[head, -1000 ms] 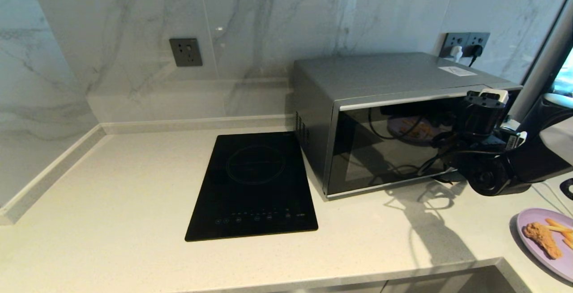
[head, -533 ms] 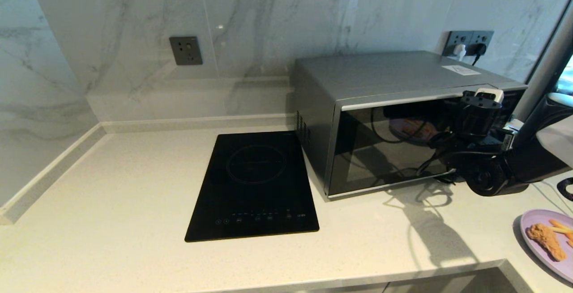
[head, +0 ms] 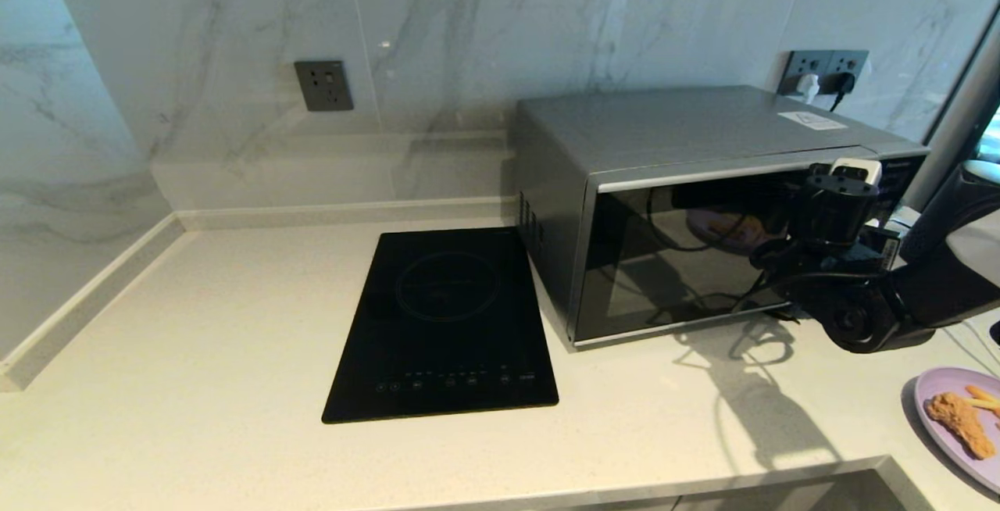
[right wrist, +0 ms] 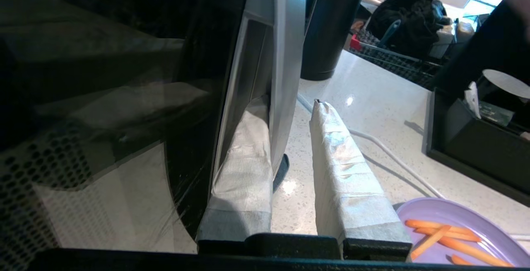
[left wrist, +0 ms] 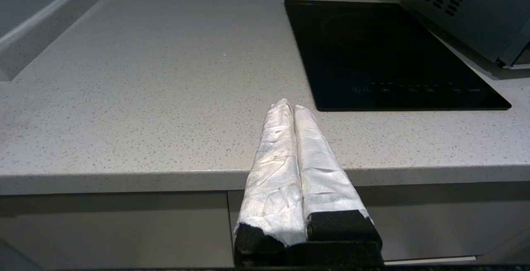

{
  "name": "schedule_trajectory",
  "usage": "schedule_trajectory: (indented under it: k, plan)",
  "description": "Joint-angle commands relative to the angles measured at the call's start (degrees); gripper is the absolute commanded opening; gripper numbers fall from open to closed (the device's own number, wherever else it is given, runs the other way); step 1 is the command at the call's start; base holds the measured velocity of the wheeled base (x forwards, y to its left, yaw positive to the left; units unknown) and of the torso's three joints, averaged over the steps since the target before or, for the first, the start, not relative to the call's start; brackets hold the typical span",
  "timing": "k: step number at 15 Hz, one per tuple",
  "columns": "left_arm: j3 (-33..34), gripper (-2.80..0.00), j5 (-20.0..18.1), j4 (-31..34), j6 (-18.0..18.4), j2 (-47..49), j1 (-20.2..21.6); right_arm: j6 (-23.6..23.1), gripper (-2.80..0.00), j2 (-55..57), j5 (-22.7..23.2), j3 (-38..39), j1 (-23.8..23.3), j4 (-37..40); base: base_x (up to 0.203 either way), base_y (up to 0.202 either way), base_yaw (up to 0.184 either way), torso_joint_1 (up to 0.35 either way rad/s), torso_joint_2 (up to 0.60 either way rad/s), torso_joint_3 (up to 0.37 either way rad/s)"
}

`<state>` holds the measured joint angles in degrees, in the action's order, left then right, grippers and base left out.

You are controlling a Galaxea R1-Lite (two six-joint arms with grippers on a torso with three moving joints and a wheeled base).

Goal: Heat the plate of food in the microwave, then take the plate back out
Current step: Open the microwave oven

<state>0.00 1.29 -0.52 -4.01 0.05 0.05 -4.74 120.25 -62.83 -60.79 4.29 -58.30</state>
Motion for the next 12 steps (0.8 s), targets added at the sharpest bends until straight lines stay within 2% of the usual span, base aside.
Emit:
schedule_trajectory:
  k: [1,5,12]
  plan:
    - [0.0,-2.8,0.0,0.0,0.0,0.0,0.0,0.5,-2.8,-3.6,-0.5,3.8,0.1,-0.2,0.0,0.0,0.0,0.0,0.0,0.0]
    - [0.0,-2.8,0.0,0.0,-0.1,0.0,0.0,2.1,-2.8,-7.0,1.0,9.2,0.1,-0.2,0.0,0.0,0.0,0.0,0.0,0.0]
    - [0.0,-2.8,0.0,0.0,0.0,0.0,0.0,2.7,-2.8,-7.9,2.2,11.5,0.2,-0.2,0.0,0.0,0.0,0.0,0.0,0.0]
